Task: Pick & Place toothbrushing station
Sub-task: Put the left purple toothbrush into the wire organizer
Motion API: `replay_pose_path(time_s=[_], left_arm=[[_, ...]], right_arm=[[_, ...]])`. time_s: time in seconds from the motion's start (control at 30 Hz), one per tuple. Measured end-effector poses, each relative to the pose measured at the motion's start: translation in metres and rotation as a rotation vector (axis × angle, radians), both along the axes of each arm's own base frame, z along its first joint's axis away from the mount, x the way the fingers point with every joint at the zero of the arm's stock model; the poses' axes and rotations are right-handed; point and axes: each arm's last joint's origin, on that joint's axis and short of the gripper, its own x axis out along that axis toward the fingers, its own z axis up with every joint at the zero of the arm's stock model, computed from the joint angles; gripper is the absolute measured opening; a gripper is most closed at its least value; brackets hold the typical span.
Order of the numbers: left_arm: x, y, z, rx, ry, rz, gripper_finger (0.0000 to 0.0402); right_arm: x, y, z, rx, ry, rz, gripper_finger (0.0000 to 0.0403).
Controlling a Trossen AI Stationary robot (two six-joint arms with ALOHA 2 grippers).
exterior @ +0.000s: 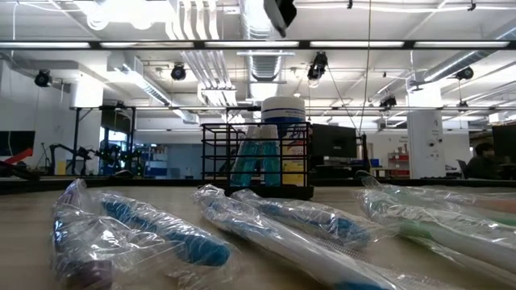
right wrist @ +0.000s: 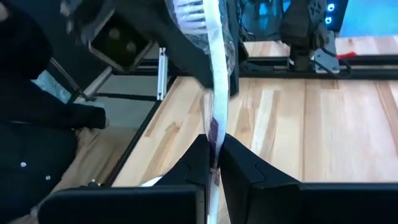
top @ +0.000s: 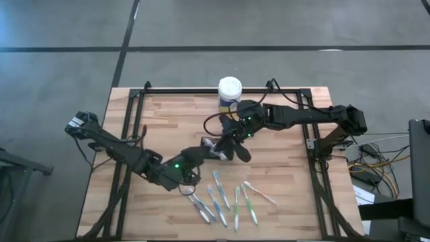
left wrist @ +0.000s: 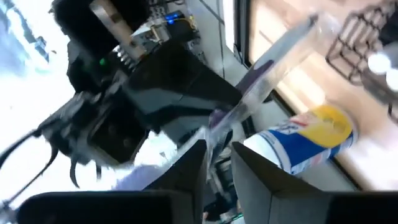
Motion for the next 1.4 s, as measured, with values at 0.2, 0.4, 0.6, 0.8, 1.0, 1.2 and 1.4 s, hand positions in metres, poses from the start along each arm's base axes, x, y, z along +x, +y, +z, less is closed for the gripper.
replay_pose_path(time_s=[0.2, 0.4, 0.6, 0.8, 1.0, 1.2, 1.4], left_arm=[[-0.028, 0.002, 0.023, -0.289, -0.173, -0.061, 0.0081], [-0.068, 0.022, 0.053, -0.836, -0.267, -0.272, 0.0049], [-0.103, 0.049, 0.068, -1.221, -0.382, -0.3, 0.0006], [-0.124, 0.061, 0.042, -1.338, -0.463, -0.301, 0.0007], [-0.139, 0.07, -0.006, -1.419, -0.596, -0.379, 0.0004], [-0.158, 0.08, -0.049, -1.468, -0.67, -0.41, 0.0003], [-0.173, 0.09, -0.075, -1.512, -0.789, -0.341, 0.0003]], right_arm=[[-0.028, 0.002, 0.027, -0.097, -0.104, -0.03, 0.0014], [-0.073, 0.003, 0.044, -0.185, -0.199, -0.091, 0.0014], [-0.126, 0.002, 0.042, -0.264, -0.272, -0.183, 0.0014], [-0.178, 0.002, 0.028, -0.3, -0.351, -0.263, 0.0013], [-0.219, 0.003, 0.012, -0.259, -0.449, -0.311, 0.0013], [-0.242, 0.002, -0.015, -0.262, -0.466, -0.377, 0.0013], [-0.252, 0.001, -0.042, -0.257, -0.482, -0.413, 0.0013]])
